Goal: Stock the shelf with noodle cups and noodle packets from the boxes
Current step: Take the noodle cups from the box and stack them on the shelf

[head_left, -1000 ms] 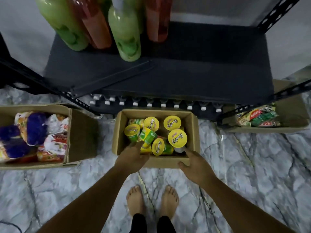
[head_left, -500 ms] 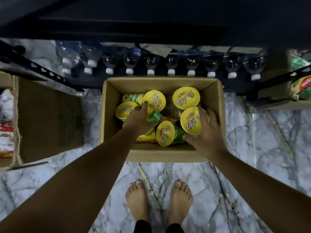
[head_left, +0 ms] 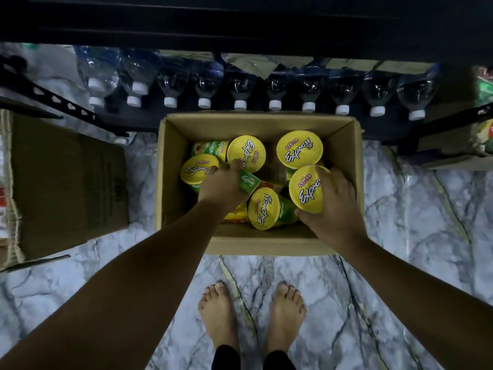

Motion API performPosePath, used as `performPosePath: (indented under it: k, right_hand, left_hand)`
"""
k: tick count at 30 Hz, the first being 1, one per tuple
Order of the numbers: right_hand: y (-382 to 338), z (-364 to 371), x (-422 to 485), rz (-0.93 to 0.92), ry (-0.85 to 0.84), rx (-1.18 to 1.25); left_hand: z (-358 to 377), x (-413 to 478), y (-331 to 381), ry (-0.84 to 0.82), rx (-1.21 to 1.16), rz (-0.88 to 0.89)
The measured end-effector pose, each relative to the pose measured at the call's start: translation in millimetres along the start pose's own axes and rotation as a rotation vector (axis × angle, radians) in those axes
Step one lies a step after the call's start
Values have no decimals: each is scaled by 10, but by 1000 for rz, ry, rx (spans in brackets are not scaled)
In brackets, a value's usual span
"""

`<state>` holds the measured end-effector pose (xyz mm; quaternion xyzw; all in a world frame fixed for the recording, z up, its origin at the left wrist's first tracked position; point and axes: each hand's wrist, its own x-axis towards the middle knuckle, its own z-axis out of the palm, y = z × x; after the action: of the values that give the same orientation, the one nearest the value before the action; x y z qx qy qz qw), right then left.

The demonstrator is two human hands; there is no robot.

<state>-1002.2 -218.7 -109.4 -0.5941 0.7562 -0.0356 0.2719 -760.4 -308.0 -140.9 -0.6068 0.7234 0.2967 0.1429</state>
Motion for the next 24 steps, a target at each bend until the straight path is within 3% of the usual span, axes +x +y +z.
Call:
performPosePath:
  k: [4, 8, 12, 17, 24]
  right_hand:
    - [-69, -81, -51, -95, 72, -94]
    - [-220, -121, -73, -309, 201, -135]
    - [-448, -59, -25, -485, 92, 50]
    - [-792, 229, 175, -297, -170, 176]
    - [-887, 645, 582, 14, -402, 131]
  left_hand:
    - [21, -188, -61, 97, -244, -13]
    - [12, -359, -140, 218, -382, -8]
    - [-96, -437, -178, 359, -426, -19]
    - [-248, -251, -246, 454, -304, 73]
    - [-152, -3, -183, 468, -32, 320]
